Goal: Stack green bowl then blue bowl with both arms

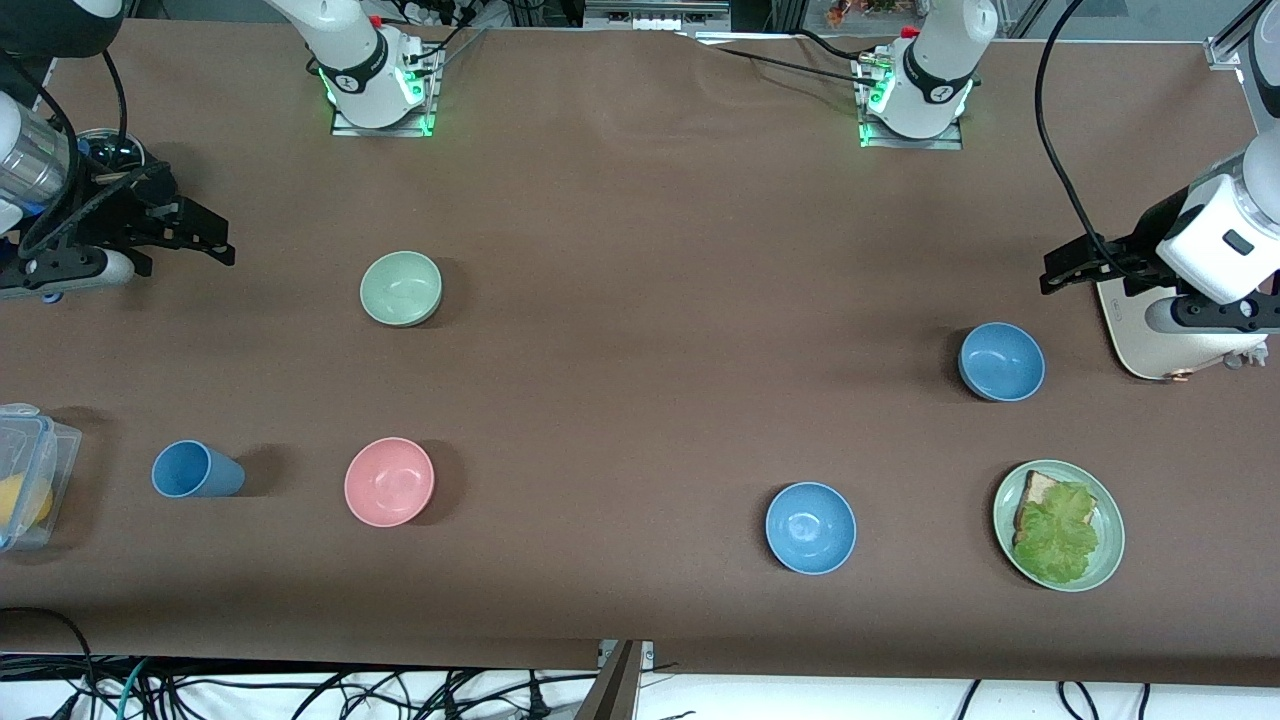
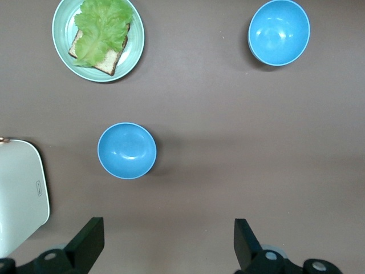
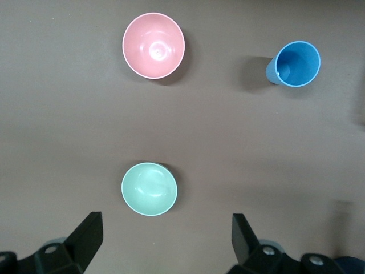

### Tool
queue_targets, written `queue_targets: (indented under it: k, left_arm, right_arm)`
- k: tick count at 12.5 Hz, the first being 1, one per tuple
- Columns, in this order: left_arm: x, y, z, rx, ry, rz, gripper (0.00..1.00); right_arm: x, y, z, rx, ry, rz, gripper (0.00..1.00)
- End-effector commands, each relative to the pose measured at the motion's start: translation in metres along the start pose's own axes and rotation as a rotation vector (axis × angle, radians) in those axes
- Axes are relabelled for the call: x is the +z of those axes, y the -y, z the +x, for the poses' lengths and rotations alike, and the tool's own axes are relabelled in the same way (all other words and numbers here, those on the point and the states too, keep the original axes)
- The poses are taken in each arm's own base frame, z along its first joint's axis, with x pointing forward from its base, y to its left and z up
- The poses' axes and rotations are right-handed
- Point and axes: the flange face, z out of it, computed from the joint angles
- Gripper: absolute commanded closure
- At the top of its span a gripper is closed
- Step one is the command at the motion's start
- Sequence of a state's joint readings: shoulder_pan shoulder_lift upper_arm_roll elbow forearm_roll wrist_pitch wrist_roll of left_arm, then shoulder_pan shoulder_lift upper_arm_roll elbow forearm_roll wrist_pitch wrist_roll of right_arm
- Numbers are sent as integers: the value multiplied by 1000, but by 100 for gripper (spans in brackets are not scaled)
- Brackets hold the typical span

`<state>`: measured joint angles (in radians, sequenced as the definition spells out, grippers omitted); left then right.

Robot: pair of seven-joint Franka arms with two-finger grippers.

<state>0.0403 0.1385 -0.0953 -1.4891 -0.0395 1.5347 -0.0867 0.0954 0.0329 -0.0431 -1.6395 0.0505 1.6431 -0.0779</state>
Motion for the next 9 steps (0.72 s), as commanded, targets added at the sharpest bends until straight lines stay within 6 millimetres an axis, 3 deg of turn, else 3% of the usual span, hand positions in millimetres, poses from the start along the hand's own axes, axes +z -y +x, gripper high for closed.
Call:
queue_targets:
  k: [1,9]
  left_arm:
    - [-4,-1,-1,18,2,4,0]
    - [-4,2,-1,15,1,7,0]
  right_arm:
    - [-5,-1,1,9,12,-11,0]
    - [-3,-6,3,6,13,-11,0]
